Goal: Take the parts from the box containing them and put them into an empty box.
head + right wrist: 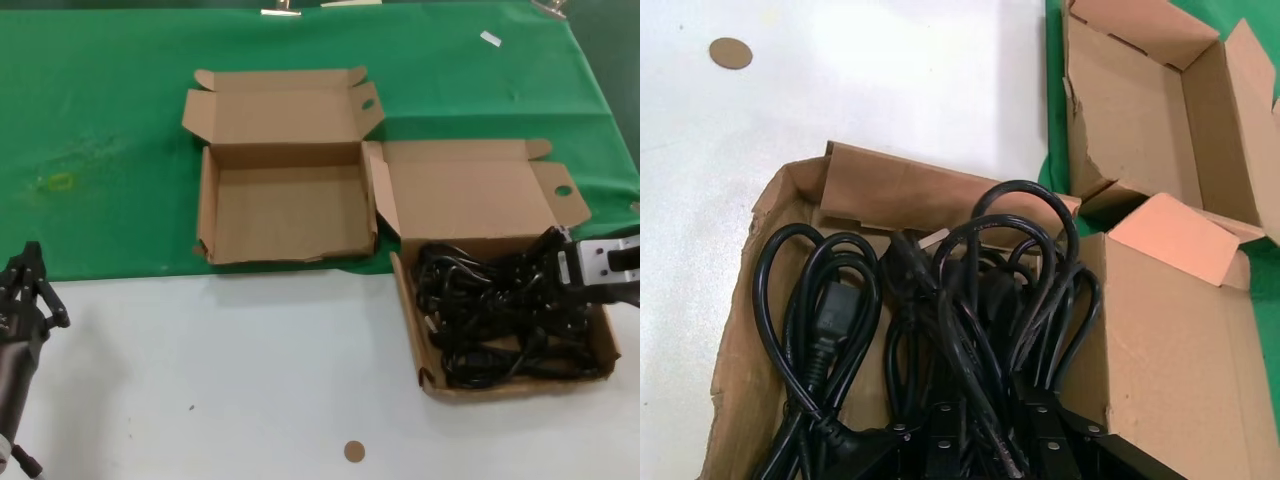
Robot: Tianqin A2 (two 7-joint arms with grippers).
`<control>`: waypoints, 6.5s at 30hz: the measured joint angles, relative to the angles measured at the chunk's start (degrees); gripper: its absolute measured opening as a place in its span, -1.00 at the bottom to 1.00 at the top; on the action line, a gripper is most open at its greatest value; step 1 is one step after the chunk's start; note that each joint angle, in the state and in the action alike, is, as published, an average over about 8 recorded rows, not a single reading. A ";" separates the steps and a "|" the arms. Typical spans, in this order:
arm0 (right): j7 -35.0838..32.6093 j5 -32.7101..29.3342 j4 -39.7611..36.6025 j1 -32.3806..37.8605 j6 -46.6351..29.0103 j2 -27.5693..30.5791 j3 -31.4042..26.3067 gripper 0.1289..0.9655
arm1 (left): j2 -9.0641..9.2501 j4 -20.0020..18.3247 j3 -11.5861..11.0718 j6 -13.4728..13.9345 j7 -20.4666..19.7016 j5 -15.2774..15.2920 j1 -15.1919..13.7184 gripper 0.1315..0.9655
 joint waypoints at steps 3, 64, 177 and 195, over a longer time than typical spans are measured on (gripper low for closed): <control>0.57 -0.09 0.57 0.25 -0.66 0.17 0.31 -0.76 | 0.00 0.00 0.00 0.00 0.00 0.00 0.00 -0.97; 7.29 -13.15 -21.19 26.36 3.13 -34.27 -9.70 -0.80 | 0.00 0.00 0.00 0.00 0.00 0.00 0.00 -0.97; 5.09 24.97 12.33 -36.25 56.84 -32.96 24.10 1.00 | 0.00 0.00 0.00 0.00 0.01 -0.02 0.00 1.00; 5.09 25.84 13.19 -37.67 57.96 -32.90 24.85 1.00 | 0.00 0.00 0.00 0.00 0.03 -0.02 0.00 1.00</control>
